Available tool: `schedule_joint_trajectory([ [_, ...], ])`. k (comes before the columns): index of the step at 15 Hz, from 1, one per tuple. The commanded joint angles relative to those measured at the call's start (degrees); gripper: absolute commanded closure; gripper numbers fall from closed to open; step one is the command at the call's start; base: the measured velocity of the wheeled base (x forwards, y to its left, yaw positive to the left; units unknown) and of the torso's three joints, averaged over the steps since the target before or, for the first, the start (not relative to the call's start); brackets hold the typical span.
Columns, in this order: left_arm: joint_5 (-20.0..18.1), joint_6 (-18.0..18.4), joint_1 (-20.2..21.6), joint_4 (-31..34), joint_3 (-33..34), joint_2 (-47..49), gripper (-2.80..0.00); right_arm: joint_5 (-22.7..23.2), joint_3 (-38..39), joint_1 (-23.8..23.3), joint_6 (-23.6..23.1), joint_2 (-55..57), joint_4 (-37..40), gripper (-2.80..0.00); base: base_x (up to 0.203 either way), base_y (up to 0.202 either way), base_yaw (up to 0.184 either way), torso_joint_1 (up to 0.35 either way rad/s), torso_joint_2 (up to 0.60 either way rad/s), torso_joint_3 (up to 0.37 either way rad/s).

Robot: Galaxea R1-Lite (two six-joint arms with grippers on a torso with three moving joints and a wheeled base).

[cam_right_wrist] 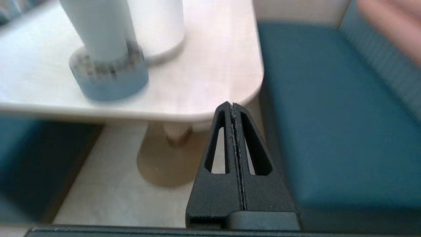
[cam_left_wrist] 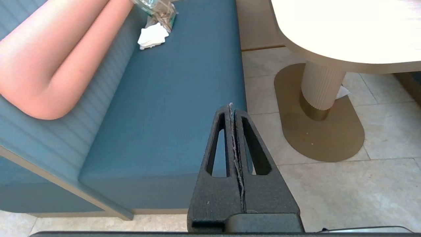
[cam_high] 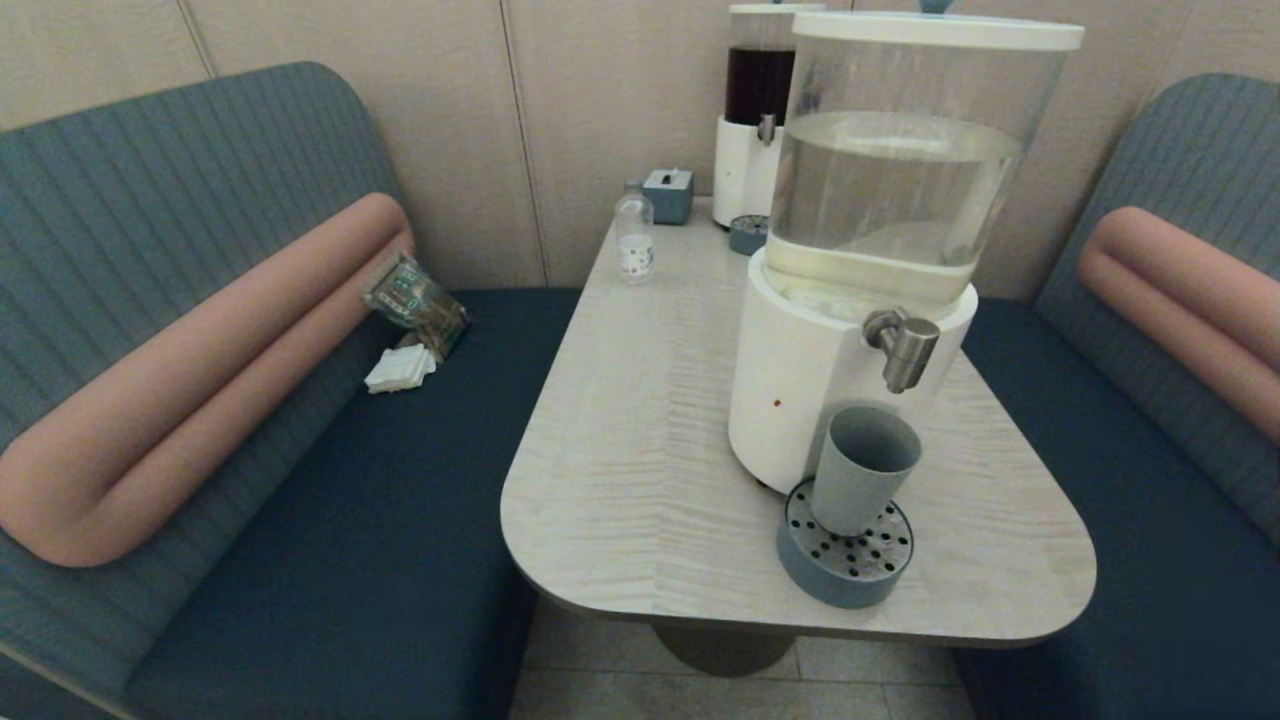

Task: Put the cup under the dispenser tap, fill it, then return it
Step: Turn on the faucet

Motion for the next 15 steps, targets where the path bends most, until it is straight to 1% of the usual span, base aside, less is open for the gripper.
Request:
schedule_joint_trajectory([
  [1,0.0,0.0,0.0,0.1,0.0,0.2,0.0,0.3,-13.5,0.0,0.5,1.6,6.0,0.0,0.0,0.0,0.0,0.0,0.0,0.0],
  [3,0.0,0.0,0.0,0.1,0.0,0.2,0.0,1.4,-34.7,-0.2,1.1,7.1,11.7,0.0,0.0,0.0,0.0,0.0,0.0,0.0],
  [5,0.0,0.0,0.0,0.1,0.0,0.2,0.0,2.6,-53.7,-0.4,1.4,17.4,15.5,0.0,0.0,0.0,0.0,0.0,0.0,0.0],
  [6,0.0,0.0,0.0,0.1,0.0,0.2,0.0,3.2,-61.2,-0.5,1.2,24.6,16.9,0.0,0.0,0.0,0.0,0.0,0.0,0.0],
  [8,0.0,0.0,0.0,0.1,0.0,0.2,0.0,4.3,-73.6,-0.8,0.2,37.8,20.2,0.0,0.0,0.0,0.0,0.0,0.0,0.0],
  [9,0.0,0.0,0.0,0.1,0.1,0.2,0.0,4.7,-80.2,-0.8,-0.3,44.3,23.3,0.0,0.0,0.0,0.0,0.0,0.0,0.0],
  [10,0.0,0.0,0.0,0.1,0.0,0.2,0.0,5.1,-86.4,-0.8,-0.7,50.3,27.3,0.0,0.0,0.0,0.0,0.0,0.0,0.0],
  [12,0.0,0.0,0.0,0.1,0.1,0.2,0.0,6.4,-95.2,-0.5,-1.3,61.8,35.1,0.0,0.0,0.0,0.0,0.0,0.0,0.0],
  [13,0.0,0.0,0.0,0.1,0.0,0.2,0.0,6.9,-97.9,0.2,-1.4,67.1,38.2,0.0,0.0,0.0,0.0,0.0,0.0,0.0],
  [15,0.0,0.0,0.0,0.1,0.0,0.2,0.0,7.3,-100.7,4.7,-1.5,75.0,44.0,0.0,0.0,0.0,0.0,0.0,0.0,0.0],
])
